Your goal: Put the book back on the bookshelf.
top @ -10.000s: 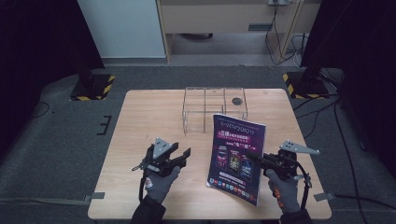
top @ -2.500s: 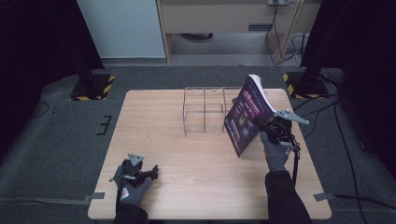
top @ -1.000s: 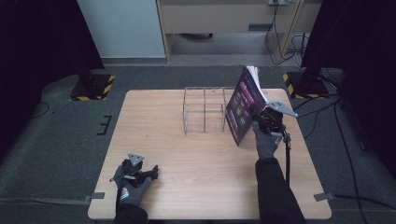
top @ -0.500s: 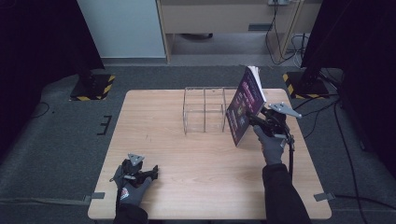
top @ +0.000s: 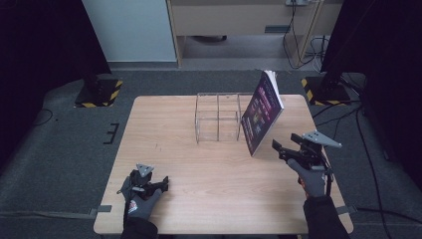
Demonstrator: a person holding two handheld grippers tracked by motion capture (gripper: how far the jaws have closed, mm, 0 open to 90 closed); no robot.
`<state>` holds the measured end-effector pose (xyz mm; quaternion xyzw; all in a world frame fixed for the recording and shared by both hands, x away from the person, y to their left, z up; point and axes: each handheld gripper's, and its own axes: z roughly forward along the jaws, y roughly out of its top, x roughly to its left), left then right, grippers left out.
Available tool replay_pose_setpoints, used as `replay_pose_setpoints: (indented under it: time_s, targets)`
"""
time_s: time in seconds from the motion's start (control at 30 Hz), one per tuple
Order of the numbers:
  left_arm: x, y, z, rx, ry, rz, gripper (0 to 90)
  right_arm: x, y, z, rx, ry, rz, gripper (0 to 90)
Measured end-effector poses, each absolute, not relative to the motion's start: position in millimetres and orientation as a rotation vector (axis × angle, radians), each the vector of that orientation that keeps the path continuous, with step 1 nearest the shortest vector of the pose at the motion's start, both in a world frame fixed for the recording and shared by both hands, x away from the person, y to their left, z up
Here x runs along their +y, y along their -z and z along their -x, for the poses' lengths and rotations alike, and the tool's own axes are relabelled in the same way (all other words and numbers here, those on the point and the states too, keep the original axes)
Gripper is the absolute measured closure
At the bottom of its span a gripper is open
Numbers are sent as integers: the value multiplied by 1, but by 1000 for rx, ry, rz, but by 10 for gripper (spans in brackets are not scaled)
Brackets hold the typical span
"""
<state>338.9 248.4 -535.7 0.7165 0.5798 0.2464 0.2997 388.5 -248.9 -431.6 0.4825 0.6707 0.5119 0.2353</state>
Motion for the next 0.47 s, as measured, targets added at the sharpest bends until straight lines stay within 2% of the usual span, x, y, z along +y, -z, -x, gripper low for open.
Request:
replay_pose_setpoints:
  time_s: [0.47]
  targets:
    - [248,536,-339,1540,-654,-1902,88,-273,498,-367,1934,-1181,-1375,137]
